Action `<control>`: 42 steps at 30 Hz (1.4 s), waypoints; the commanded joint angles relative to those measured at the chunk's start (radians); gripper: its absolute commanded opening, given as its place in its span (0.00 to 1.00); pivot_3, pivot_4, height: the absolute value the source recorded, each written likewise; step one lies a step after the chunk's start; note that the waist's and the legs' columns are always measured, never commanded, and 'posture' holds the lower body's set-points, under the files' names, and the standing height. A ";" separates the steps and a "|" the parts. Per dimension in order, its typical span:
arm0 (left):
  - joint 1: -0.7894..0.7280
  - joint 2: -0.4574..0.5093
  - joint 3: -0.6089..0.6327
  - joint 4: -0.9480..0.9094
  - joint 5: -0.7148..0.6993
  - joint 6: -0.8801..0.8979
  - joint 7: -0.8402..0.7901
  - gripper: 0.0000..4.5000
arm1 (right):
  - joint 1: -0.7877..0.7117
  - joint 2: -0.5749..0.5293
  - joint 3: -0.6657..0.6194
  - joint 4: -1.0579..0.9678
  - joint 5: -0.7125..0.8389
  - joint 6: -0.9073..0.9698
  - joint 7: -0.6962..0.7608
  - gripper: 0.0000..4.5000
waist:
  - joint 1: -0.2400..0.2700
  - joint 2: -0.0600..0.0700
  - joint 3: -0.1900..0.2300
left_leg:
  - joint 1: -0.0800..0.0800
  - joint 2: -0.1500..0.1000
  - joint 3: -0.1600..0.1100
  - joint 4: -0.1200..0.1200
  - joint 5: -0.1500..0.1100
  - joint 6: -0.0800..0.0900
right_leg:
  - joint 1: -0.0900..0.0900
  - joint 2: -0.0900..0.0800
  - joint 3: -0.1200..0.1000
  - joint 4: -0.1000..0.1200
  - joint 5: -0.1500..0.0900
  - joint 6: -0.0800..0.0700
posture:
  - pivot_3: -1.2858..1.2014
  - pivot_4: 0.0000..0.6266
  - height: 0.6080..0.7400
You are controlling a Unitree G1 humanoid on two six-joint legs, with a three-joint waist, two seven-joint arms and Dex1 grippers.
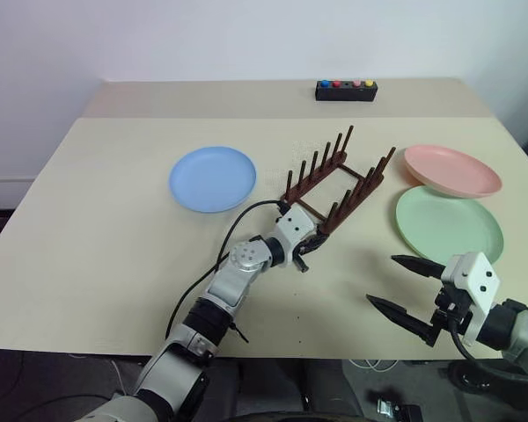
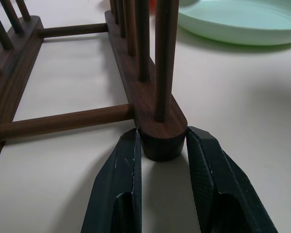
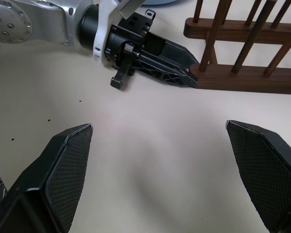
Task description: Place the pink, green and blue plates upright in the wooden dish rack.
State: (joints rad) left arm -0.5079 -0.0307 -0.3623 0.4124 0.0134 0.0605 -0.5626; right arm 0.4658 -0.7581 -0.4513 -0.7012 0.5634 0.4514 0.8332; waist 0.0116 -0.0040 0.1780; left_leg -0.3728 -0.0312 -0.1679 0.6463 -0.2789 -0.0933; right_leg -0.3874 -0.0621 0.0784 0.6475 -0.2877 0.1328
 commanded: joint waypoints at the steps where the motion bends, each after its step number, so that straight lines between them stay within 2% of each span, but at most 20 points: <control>1: 0.008 0.003 -0.004 0.026 0.022 -0.019 0.010 0.16 | 0.010 0.014 -0.016 -0.008 -0.004 -0.028 0.006 1.00 | 0.000 0.000 0.000 | 0.000 0.000 0.000 0.000 0.000 0.000 | 0.000 0.000 0.000 0.000 0.000 0.000 | 0.52 0.24 1.00; 5: 0.023 0.045 0.003 -0.012 0.019 -0.097 -0.025 0.16 | 0.014 0.020 -0.010 -0.003 -0.014 -0.043 0.003 1.00 | -0.002 0.000 0.000 | 0.000 0.000 0.000 0.000 0.000 0.000 | 0.000 0.000 0.000 0.000 0.000 0.000 | 0.52 0.24 1.00; 7: 0.054 0.095 0.015 -0.065 -0.002 -0.148 -0.075 0.16 | 0.015 0.024 -0.009 0.000 -0.020 -0.051 0.003 1.00 | -0.009 0.000 0.000 | 0.000 0.000 0.000 -0.001 0.000 0.000 | -0.001 0.000 0.000 0.000 0.000 0.000 | 0.52 0.24 1.00; 11: 0.147 0.262 0.068 -0.194 -0.101 -0.205 -0.245 0.16 | 0.020 0.030 -0.010 0.017 -0.033 -0.072 0.011 1.00 | -0.029 0.001 0.000 | 0.000 0.002 0.000 -0.003 0.000 0.000 | -0.002 0.001 0.000 0.000 0.000 -0.001 | 0.52 0.24 1.00; 16: 0.222 0.428 0.134 -0.259 -0.207 -0.219 -0.409 0.16 | 0.012 0.030 -0.003 0.039 -0.043 -0.090 0.019 1.00 | -0.025 0.001 0.000 | 0.000 0.002 0.000 -0.003 0.000 0.000 | -0.002 0.001 0.000 0.000 0.000 -0.001 | 0.52 0.24 1.00; 18: 0.266 0.505 0.167 -0.290 -0.288 -0.201 -0.523 0.16 | 0.001 0.028 0.004 0.055 -0.049 -0.098 0.024 1.00 | -0.024 0.001 0.000 | 0.000 0.002 0.000 -0.003 0.000 0.000 | -0.001 0.001 0.000 0.000 0.000 -0.001 | 0.52 0.24 1.00; 23: 0.303 0.611 0.174 -0.330 -0.359 -0.178 -0.692 0.16 | -0.031 0.021 0.029 0.091 -0.060 -0.115 0.039 1.00 | -0.021 0.001 0.000 | 0.000 0.002 0.000 -0.003 0.000 0.000 | -0.002 0.000 0.000 0.000 -0.001 -0.002 | 0.52 0.24 1.00; 28: 0.256 0.588 0.130 -0.327 -0.351 -0.166 -0.761 0.16 | -0.058 0.025 0.052 0.112 -0.072 -0.126 0.043 1.00 | -0.022 0.001 0.000 | 0.000 0.002 0.000 -0.002 0.000 0.000 | -0.001 0.000 0.000 0.000 -0.001 -0.004 | 0.52 0.24 1.00; 34: 0.175 0.515 0.052 -0.256 -0.300 -0.208 -0.828 0.16 | -0.055 0.034 0.046 0.109 -0.073 -0.135 0.035 1.00 | -0.025 0.001 0.000 | 0.000 0.002 0.000 -0.003 0.000 0.000 | -0.002 0.001 0.000 0.000 0.000 -0.001 | 0.52 0.24 1.00; 42: 0.073 0.412 0.044 -0.077 -0.229 -0.318 -0.788 0.16 | 0.031 0.053 -0.011 0.067 -0.062 -0.136 0.025 1.00 | -0.023 0.001 0.000 | -0.001 0.001 0.000 -0.002 0.000 0.000 | -0.002 0.001 0.000 0.000 0.000 -0.001 | 0.52 0.24 1.00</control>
State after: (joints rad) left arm -0.4117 0.3914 -0.3399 0.3179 -0.2212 -0.2230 -1.3821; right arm 0.4858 -0.7122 -0.4320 -0.5897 0.4867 0.3326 0.8573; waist -0.0116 -0.0032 0.1783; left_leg -0.3734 -0.0299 -0.1676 0.6443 -0.2792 -0.0928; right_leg -0.3891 -0.0616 0.0787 0.6474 -0.2878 0.1315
